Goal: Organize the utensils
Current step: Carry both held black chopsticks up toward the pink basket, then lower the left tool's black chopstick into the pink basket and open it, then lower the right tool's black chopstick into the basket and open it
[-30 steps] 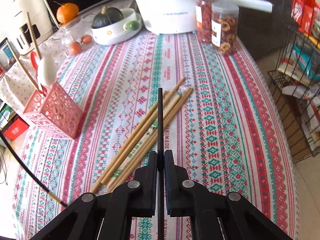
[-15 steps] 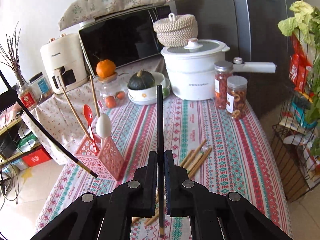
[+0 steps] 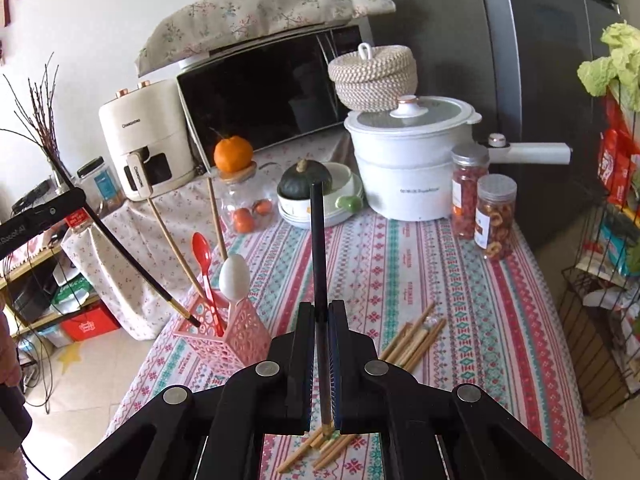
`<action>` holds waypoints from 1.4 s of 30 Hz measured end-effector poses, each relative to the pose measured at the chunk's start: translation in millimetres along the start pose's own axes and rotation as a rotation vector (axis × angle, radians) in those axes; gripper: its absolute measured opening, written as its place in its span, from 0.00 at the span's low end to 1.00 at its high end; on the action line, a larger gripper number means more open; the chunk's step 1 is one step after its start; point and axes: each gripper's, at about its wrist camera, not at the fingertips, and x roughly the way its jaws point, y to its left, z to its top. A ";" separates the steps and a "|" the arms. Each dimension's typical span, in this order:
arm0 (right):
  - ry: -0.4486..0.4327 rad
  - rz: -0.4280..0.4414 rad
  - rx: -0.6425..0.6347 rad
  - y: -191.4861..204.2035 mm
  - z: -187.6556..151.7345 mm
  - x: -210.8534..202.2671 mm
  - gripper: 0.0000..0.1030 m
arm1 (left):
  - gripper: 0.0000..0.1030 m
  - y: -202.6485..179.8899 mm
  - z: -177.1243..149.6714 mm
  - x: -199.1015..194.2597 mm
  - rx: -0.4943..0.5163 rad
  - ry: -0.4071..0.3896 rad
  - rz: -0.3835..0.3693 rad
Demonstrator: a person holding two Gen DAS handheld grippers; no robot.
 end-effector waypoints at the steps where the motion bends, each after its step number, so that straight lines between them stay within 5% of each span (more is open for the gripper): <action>1: 0.004 0.004 -0.006 2.1 0.7 -0.5 0.04 | 0.05 0.4 -1.5 7.3 0.003 0.022 0.008; 9: -0.006 0.059 -0.014 17.6 13.1 -7.6 0.04 | 0.05 6.2 -11.9 59.6 -0.028 0.184 0.024; 15: -0.025 0.098 -0.002 31.3 26.3 -3.2 0.05 | 0.09 15.4 -16.6 82.3 -0.098 0.208 -0.045; 16: -0.028 0.103 -0.001 33.8 28.8 -1.7 0.05 | 0.12 16.6 -16.0 84.3 -0.113 0.214 -0.052; 18: -0.037 0.110 0.000 39.1 33.5 1.1 0.05 | 0.42 20.1 -15.0 83.5 -0.140 0.214 -0.054; 20: -0.044 0.119 0.004 44.1 38.8 4.5 0.05 | 0.57 23.6 -12.8 75.8 -0.157 0.187 -0.040; 26: -0.068 0.141 0.033 54.2 56.8 18.8 0.05 | 0.72 36.5 -18.1 52.0 -0.156 0.190 -0.021; 42: -0.009 0.103 0.057 77.5 62.0 88.2 0.05 | 0.74 62.0 -58.7 40.4 -0.065 0.314 0.016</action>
